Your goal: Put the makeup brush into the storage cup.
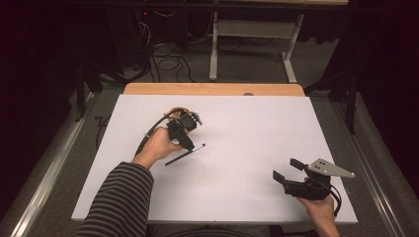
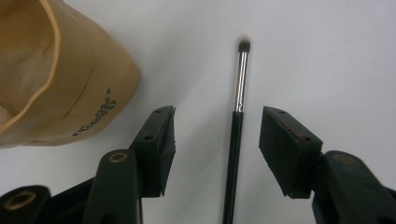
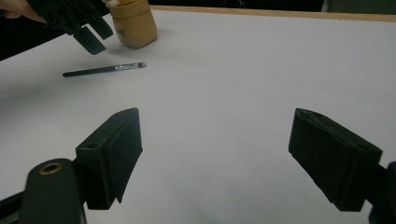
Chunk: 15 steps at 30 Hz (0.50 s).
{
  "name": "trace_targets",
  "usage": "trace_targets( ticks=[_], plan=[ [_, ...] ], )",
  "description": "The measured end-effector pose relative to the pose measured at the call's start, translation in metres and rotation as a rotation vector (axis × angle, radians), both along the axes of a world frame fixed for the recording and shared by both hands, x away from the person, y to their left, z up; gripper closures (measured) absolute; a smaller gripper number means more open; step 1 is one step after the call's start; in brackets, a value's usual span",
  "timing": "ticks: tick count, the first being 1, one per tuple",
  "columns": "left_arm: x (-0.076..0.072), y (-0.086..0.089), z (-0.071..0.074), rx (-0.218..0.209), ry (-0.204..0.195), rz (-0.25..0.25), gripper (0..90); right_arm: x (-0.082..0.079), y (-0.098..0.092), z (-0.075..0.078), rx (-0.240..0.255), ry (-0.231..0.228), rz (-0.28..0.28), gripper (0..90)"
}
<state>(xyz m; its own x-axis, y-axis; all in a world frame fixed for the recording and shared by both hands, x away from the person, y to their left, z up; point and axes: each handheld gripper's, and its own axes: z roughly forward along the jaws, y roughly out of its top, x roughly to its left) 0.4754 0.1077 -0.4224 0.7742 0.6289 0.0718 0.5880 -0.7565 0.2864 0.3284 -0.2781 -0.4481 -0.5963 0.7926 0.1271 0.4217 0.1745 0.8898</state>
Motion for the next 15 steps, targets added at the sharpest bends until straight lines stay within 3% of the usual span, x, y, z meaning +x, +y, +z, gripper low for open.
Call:
trace_targets(
  ticks=[15],
  plan=[
    [0.004, -0.004, -0.012, 0.031, 0.079, -0.009, 54.2, 0.000, 0.000, 0.000, -0.003, 0.001, 0.003, 19.1]
  ],
)
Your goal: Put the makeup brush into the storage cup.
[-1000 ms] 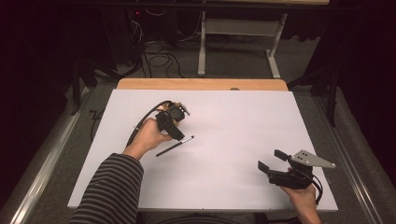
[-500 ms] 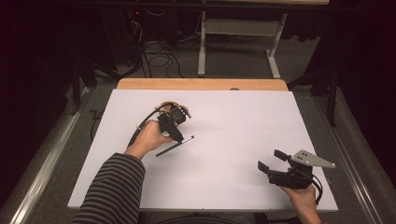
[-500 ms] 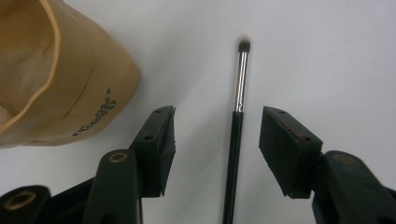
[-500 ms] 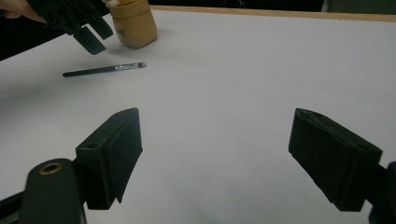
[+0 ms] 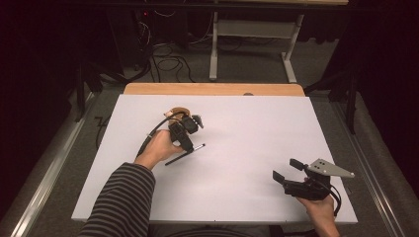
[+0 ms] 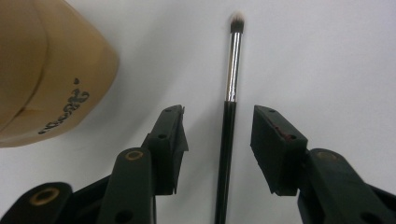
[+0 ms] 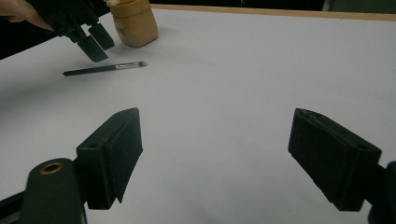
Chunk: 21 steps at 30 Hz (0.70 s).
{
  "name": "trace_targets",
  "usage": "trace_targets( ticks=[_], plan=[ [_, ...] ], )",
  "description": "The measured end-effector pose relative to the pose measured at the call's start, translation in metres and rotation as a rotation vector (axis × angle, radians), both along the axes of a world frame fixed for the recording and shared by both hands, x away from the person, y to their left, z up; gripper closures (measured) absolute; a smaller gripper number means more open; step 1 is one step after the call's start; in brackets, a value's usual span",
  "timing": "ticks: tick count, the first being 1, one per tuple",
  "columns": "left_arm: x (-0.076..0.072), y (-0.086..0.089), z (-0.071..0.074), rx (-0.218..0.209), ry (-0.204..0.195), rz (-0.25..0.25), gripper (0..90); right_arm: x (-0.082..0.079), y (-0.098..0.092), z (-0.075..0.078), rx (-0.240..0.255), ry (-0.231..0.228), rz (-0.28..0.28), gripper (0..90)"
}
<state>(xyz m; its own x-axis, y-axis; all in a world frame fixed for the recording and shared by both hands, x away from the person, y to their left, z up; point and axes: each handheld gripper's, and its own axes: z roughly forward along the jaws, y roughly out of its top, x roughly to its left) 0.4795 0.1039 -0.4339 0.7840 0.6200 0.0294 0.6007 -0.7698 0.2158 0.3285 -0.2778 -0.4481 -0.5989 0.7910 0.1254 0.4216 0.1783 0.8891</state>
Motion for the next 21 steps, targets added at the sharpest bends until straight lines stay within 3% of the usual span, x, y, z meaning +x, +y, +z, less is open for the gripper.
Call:
trace_targets(
  ticks=[21],
  plan=[
    [0.005, -0.003, -0.014, 0.006, 0.044, 0.010, 65.4, 0.000, 0.001, 0.000, -0.003, 0.006, 0.005, 19.3]
  ],
)
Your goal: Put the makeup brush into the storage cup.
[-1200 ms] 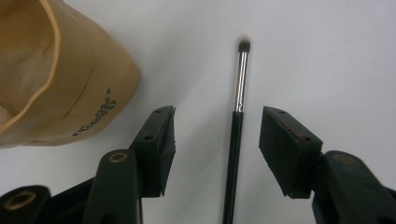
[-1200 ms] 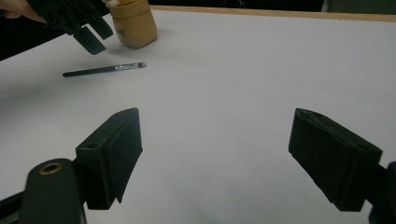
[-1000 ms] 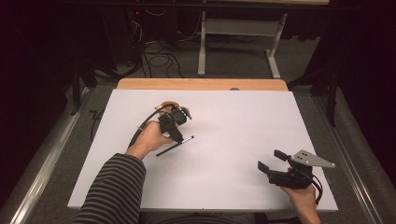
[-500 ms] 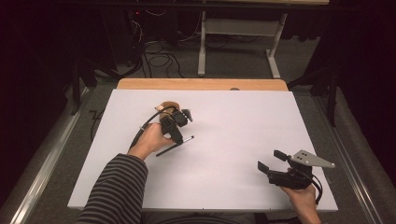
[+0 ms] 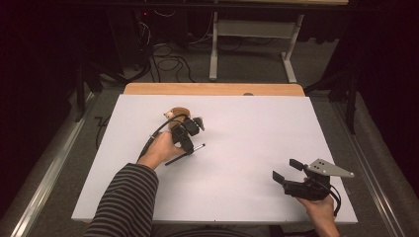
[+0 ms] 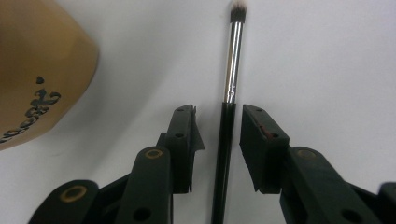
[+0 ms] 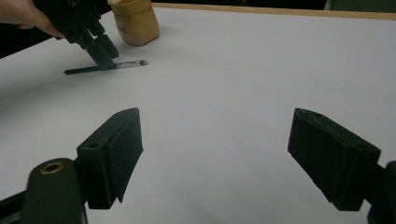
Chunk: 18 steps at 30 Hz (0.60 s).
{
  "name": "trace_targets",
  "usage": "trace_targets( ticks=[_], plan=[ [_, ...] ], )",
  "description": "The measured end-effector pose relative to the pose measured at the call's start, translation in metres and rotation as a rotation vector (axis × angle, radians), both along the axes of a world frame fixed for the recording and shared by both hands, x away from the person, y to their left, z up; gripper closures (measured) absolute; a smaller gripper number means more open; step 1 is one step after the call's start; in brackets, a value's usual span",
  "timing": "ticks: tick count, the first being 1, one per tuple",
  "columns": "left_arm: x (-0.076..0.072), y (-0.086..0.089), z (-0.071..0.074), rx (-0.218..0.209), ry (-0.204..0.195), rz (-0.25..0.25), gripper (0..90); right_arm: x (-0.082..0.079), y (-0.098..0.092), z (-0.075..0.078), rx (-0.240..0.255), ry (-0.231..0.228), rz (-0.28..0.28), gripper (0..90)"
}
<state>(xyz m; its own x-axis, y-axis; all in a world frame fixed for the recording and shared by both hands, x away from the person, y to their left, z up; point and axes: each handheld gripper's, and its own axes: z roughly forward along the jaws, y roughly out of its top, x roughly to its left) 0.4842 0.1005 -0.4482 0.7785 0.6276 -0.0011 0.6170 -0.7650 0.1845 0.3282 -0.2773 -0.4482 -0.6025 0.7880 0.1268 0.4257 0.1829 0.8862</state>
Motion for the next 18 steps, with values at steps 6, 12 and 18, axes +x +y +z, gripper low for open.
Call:
trace_targets(
  ticks=[6, 12, 18],
  plan=[
    [0.0004, 0.0014, -0.0034, -0.002, 0.007, 0.004, 69.1, 0.0001, 0.0001, -0.0001, -0.001, 0.000, 0.000, 19.4],
    [0.0007, 0.0012, -0.0048, 0.000, 0.012, -0.003, 72.8, 0.0001, 0.0003, -0.0002, -0.004, 0.001, 0.001, 19.5],
    [0.0005, 0.0000, -0.0055, -0.004, 0.015, -0.003, 75.7, 0.0002, 0.0005, -0.0003, -0.006, -0.001, 0.001, 19.5]
  ],
)
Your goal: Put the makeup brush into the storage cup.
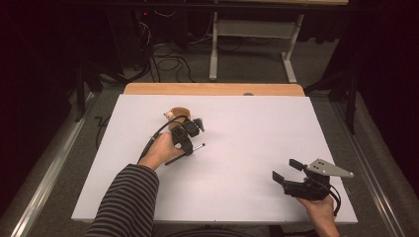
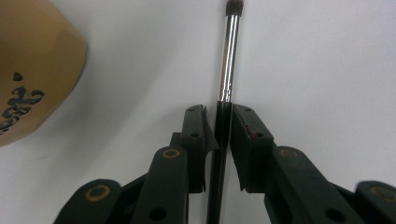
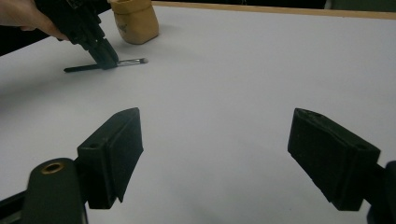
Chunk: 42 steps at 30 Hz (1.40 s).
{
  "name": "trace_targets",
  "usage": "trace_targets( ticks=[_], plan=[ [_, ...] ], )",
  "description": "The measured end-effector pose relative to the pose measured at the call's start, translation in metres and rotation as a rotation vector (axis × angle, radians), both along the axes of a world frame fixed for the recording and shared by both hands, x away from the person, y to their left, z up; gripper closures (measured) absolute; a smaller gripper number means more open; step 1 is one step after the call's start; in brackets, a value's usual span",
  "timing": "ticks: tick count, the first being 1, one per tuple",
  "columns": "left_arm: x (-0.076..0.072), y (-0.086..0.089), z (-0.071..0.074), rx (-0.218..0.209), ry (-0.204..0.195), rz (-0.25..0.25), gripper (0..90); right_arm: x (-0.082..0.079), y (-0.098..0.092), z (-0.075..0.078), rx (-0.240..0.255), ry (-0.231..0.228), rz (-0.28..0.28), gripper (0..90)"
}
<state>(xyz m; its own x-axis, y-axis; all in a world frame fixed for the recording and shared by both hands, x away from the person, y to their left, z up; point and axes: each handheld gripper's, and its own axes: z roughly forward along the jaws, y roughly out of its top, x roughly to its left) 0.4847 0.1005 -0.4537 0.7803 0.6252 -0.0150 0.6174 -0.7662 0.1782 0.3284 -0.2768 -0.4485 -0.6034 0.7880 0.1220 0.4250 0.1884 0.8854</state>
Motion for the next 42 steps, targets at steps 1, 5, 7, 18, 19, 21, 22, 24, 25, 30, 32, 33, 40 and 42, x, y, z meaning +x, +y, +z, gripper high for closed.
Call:
trace_targets(
  ticks=[1, 5, 7, 18, 19, 21, 22, 24, 25, 30, 32, 33, 40, 42],
  plan=[
    [0.000, 0.000, 0.000, 0.000, 0.001, -0.002, 76.0, 0.000, 0.000, 0.000, 0.000, 0.000, 0.000, 19.6],
    [-0.001, -0.001, 0.000, -0.003, 0.006, -0.003, 78.3, 0.000, 0.000, 0.000, -0.001, -0.001, 0.001, 19.6],
    [-0.001, -0.001, 0.000, 0.001, 0.007, -0.009, 79.4, 0.000, 0.000, 0.000, 0.000, 0.000, 0.001, 19.6],
    [-0.001, -0.002, 0.000, 0.001, 0.016, -0.006, 82.8, 0.000, 0.001, 0.000, -0.001, 0.001, 0.002, 19.6],
    [-0.001, -0.002, 0.000, 0.001, 0.016, -0.007, 82.8, 0.000, 0.001, 0.000, -0.001, 0.001, 0.002, 19.6],
    [0.000, -0.002, 0.000, 0.000, 0.016, -0.007, 83.0, 0.000, 0.001, 0.000, -0.002, 0.000, 0.002, 19.6],
    [0.000, -0.002, 0.000, 0.000, 0.017, -0.007, 83.1, 0.000, 0.001, 0.000, -0.003, 0.000, 0.003, 19.6],
    [0.000, -0.002, 0.000, 0.001, 0.016, -0.008, 83.2, 0.000, 0.001, 0.000, -0.003, 0.000, 0.002, 19.6],
    [-0.001, -0.002, 0.000, 0.001, 0.015, -0.008, 83.2, 0.000, 0.001, 0.000, -0.003, 0.000, 0.003, 19.6],
    [-0.001, -0.002, 0.000, 0.004, 0.015, -0.010, 83.3, 0.000, 0.001, 0.000, -0.005, 0.001, 0.003, 19.6],
    [-0.001, -0.002, 0.001, 0.003, 0.011, -0.010, 83.3, 0.000, 0.001, 0.000, -0.004, 0.002, 0.003, 19.6],
    [-0.001, -0.001, 0.001, 0.003, 0.008, -0.012, 83.3, 0.000, 0.001, 0.000, -0.003, 0.003, 0.003, 19.7],
    [-0.003, 0.001, 0.008, -0.016, -0.003, -0.019, 83.4, 0.000, 0.001, 0.000, -0.004, 0.003, 0.004, 19.7],
    [-0.005, 0.002, 0.010, -0.030, -0.008, -0.016, 83.4, 0.000, 0.001, 0.000, -0.005, 0.003, 0.003, 19.7]
  ],
)
